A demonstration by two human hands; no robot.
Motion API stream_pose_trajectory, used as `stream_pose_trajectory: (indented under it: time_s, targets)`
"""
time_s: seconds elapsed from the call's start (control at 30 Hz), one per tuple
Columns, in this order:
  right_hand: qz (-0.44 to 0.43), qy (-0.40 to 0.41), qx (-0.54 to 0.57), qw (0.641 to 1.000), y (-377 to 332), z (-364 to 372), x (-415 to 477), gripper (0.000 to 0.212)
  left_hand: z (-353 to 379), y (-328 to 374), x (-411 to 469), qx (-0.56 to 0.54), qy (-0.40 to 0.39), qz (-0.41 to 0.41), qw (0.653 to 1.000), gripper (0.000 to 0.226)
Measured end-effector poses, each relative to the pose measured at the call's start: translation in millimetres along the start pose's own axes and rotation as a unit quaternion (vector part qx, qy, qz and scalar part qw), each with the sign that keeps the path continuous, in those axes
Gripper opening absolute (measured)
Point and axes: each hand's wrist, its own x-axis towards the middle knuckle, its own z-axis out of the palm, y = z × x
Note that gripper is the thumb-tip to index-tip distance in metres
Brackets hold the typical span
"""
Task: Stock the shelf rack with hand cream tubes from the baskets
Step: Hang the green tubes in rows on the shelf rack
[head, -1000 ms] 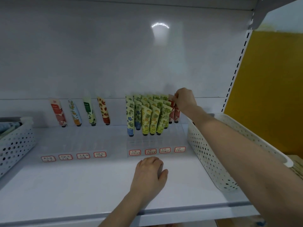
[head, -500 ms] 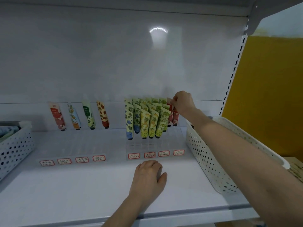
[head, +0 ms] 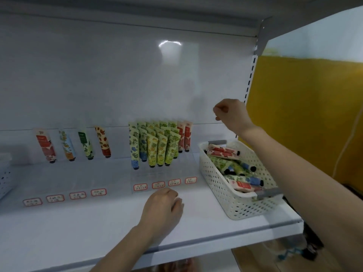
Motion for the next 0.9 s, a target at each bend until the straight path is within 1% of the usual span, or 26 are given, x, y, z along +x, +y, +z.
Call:
stream_pose_trajectory:
  time_s: [0.07,0.13,0.23,0.33,0.4,0.53,0.63,0.7,0.8,0.9]
  targets:
    - [0.016,0.011,-0.018,1.000,9.7,-21.9,-7.5,0.016,-8.2,17.0,12.4,-0.022,-0.004,0.008,1.000,0.028]
    - [0.052,-0.007,-0.041,0.998,22.0,-38.7,-17.7,0.017,-17.4,38.7,27.0,-0.027,-0.002,0.021,0.999,0.028]
    - [0.081,-0.081,-0.097,0.989,44.1,-52.5,-41.0,0.018,-28.8,74.9,47.2,-0.046,0.002,0.062,0.997,0.030]
    - [0.109,-0.179,-0.127,0.969,66.6,-54.0,-64.6,0.018,-32.6,103.3,69.2,-0.045,-0.019,0.097,0.994,0.030]
    - [0.111,-0.244,-0.156,0.951,77.8,-52.1,-75.7,0.021,-29.3,113.0,87.3,-0.031,-0.054,0.106,0.992,0.031]
    - [0.091,-0.317,-0.188,0.925,87.4,-46.5,-87.4,0.026,-16.6,117.8,120.2,0.042,-0.162,0.108,0.980,0.030]
    - [0.094,-0.370,-0.176,0.907,88.7,-42.2,-90.2,0.039,-10.3,116.8,140.6,0.113,-0.247,0.092,0.958,0.032]
    - [0.093,-0.398,-0.182,0.894,89.8,-38.8,-89.1,0.048,-4.1,114.9,153.1,0.151,-0.276,0.086,0.945,0.033]
    - [0.086,-0.418,-0.194,0.884,93.7,-32.5,-85.6,0.049,9.3,110.0,169.5,0.199,-0.301,0.089,0.928,0.046]
    - [0.090,-0.426,-0.186,0.881,99.1,-28.9,-82.5,0.049,18.1,109.0,182.0,0.248,-0.330,0.115,0.904,0.064]
